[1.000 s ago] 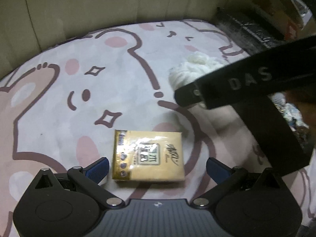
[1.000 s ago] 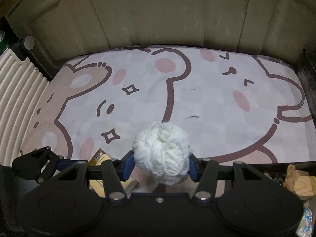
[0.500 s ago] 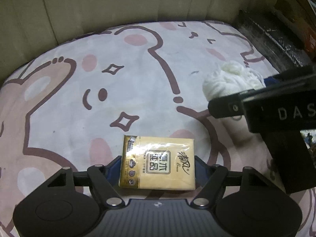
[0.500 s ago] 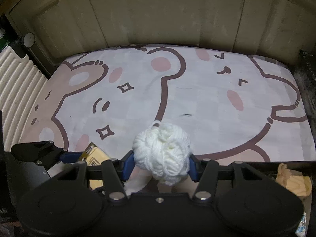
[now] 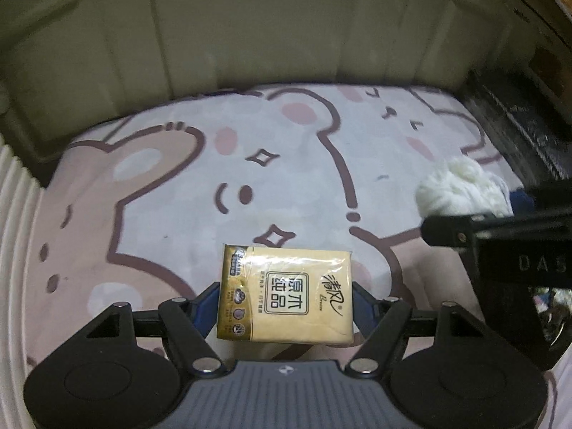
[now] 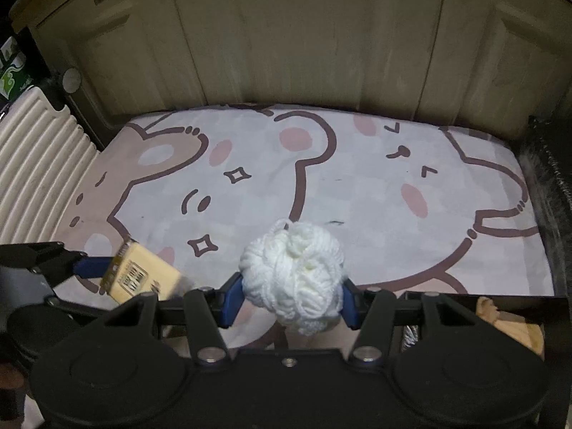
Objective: Organize objects
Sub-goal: 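Close the left tool on the gold tissue packet while the right tool holds the yarn ball, then lift the yarn ball and tissue packet and carry both tools toward the black box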
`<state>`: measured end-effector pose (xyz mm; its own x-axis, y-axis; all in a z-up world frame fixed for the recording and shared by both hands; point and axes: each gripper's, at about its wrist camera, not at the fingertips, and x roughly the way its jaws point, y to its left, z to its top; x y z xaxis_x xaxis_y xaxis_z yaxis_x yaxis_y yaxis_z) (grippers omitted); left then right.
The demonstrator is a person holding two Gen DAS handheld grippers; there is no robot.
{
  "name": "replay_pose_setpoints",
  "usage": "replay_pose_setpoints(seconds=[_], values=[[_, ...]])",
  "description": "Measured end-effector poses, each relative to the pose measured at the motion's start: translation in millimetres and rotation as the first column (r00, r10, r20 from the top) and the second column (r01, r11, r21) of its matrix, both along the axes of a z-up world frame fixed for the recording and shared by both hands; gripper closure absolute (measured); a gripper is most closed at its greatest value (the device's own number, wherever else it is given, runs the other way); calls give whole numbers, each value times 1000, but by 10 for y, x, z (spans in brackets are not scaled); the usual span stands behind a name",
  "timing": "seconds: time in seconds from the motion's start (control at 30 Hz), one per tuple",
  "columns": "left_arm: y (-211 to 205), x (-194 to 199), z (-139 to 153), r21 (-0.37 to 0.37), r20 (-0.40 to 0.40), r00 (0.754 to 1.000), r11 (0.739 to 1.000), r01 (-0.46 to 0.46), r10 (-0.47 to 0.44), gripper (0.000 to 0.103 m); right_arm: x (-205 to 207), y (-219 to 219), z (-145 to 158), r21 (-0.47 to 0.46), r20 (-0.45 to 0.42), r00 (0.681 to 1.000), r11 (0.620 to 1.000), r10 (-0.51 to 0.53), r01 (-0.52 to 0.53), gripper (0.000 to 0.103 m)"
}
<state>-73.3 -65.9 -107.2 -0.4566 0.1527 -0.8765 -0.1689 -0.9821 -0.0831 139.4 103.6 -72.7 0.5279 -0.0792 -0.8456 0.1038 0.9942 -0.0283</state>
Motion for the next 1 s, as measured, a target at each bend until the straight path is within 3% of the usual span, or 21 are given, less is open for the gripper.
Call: replay_pose_setpoints(seconds=[0.47, 0.73, 1.0], values=[[-84, 323, 607, 6, -116, 987, 993, -114, 114, 30, -283, -51, 293, 6, 74, 997, 1000, -24, 23, 48], [-93, 455, 778, 0, -138, 970, 980, -201, 199, 30, -429, -38, 449, -14, 116, 993, 1000, -14, 16, 48], [-30, 528, 867, 3, -162, 960, 973, -229, 227, 29, -574, -124, 578, -31, 142, 990, 999, -19, 23, 48]])
